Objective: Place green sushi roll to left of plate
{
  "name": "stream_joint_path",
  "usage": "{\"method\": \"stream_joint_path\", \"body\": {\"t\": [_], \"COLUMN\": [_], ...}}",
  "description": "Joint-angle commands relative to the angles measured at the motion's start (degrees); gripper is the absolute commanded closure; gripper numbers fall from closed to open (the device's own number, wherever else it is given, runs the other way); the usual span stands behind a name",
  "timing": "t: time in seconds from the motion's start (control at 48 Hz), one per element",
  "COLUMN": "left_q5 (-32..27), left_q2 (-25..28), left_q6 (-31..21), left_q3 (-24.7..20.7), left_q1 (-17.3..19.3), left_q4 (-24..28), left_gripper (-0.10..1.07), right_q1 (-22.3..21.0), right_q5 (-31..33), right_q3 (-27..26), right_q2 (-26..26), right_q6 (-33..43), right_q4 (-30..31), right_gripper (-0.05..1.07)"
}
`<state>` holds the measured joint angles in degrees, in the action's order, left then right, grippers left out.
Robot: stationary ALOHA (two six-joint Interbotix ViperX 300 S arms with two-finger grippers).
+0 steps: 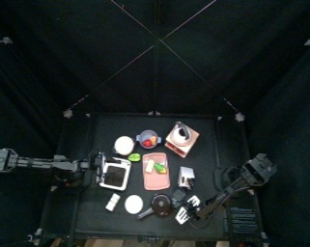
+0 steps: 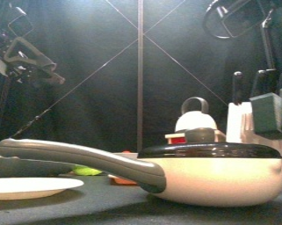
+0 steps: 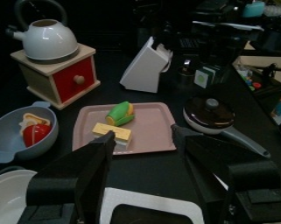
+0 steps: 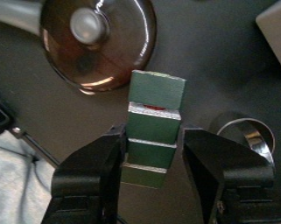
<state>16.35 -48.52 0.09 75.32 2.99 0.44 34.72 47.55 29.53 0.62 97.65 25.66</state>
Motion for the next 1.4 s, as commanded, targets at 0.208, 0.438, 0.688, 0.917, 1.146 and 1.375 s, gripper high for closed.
{"method": "stream_joint_path", "body": {"t": [0.208,0.438,0.688,0.917,1.146,1.375], "left_q5": [0.3,0.3,0.3,0.3,0.3,0.3], "left_q2": [0.1,0.1,0.0,0.1,0.1,0.1], "left_q6": [0.0,0.0,-0.1,-0.1,-0.1,0.0], "left_q3": [-0.8,-0.8,-0.7,-0.6,-0.5,-0.4], "left_q1": [0.2,0.2,0.2,0.2,0.1,0.1], "left_q4": [-0.1,-0.1,-0.1,-0.4,-0.8,-0.8], "left_gripper": [0.08,0.08,0.08,0.08,0.08,0.08], "right_q1": [-7.7,-16.1,-25.0,-29.8,-31.6,-32.7], "right_q5": [-9.2,-23.1,-34.3,-38.7,-39.3,-38.8], "right_q3": [-5.2,-4.5,-5.4,-6.6,-11.1,-14.9], "right_q2": [2.6,0.9,-4.7,-8.2,-13.4,-17.3], "right_q6": [0.0,0.6,0.3,0.9,0.5,0.5], "right_q4": [7.0,13.1,15.3,17.8,18.0,19.4], "right_gripper": [0.44,0.44,0.44,0.44,0.44,0.44]}}
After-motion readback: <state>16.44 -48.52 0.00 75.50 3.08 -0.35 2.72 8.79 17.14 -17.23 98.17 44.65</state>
